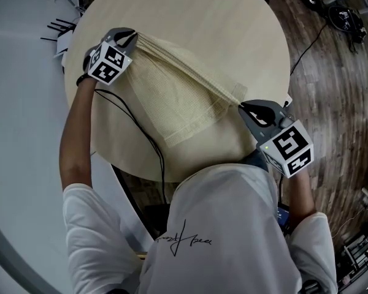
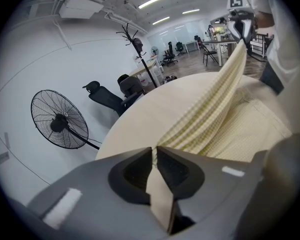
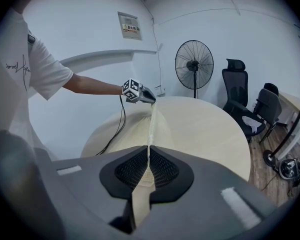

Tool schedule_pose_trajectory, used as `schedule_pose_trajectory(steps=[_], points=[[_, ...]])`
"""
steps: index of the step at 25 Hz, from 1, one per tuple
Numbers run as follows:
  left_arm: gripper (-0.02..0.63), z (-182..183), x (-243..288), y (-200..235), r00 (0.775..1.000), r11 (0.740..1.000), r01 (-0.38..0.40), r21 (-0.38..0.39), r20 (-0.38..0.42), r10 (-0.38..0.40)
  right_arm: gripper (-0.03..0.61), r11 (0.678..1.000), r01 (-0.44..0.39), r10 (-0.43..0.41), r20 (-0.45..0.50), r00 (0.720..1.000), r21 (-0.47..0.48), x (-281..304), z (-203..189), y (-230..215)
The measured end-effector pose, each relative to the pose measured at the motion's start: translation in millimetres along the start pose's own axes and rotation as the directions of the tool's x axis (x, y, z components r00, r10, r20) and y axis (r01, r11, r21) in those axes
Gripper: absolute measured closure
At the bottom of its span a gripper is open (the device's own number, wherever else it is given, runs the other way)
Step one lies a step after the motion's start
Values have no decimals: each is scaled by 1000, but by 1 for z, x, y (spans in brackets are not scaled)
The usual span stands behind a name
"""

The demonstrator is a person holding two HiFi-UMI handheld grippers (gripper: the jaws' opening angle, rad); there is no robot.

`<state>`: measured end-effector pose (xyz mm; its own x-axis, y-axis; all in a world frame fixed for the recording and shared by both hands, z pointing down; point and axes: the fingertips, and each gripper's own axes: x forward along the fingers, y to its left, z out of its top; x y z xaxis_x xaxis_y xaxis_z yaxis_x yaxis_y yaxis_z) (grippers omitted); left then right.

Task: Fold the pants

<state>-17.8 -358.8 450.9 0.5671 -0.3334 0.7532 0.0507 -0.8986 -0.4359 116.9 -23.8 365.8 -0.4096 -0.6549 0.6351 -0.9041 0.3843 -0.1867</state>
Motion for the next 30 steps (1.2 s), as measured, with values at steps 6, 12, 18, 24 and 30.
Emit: schedule_pose_trajectory(steps=[6, 12, 18, 24, 30], points=[[526, -12, -9, -1, 1000, 1000, -14, -10, 5, 14, 566, 997, -60, 59, -31, 998, -44, 10, -1, 34], [526, -27, -15, 2, 1000, 1000, -25, -15, 0, 25, 566, 989, -131, 127, -53, 990, -70, 27, 3, 66], [526, -42, -15, 1, 999, 999, -31, -20, -10, 31, 566, 966, -232, 219, -112, 969, -118, 49, -3, 100], [526, -46, -15, 1, 999, 999, -37, -24, -2, 37, 566, 940, -321, 297, -179, 938, -118, 68, -22, 131], [526, -42, -15, 1, 998, 998, -58, -28, 38, 59, 566, 908, -398, 361, -241, 901, -128, 85, -34, 159]])
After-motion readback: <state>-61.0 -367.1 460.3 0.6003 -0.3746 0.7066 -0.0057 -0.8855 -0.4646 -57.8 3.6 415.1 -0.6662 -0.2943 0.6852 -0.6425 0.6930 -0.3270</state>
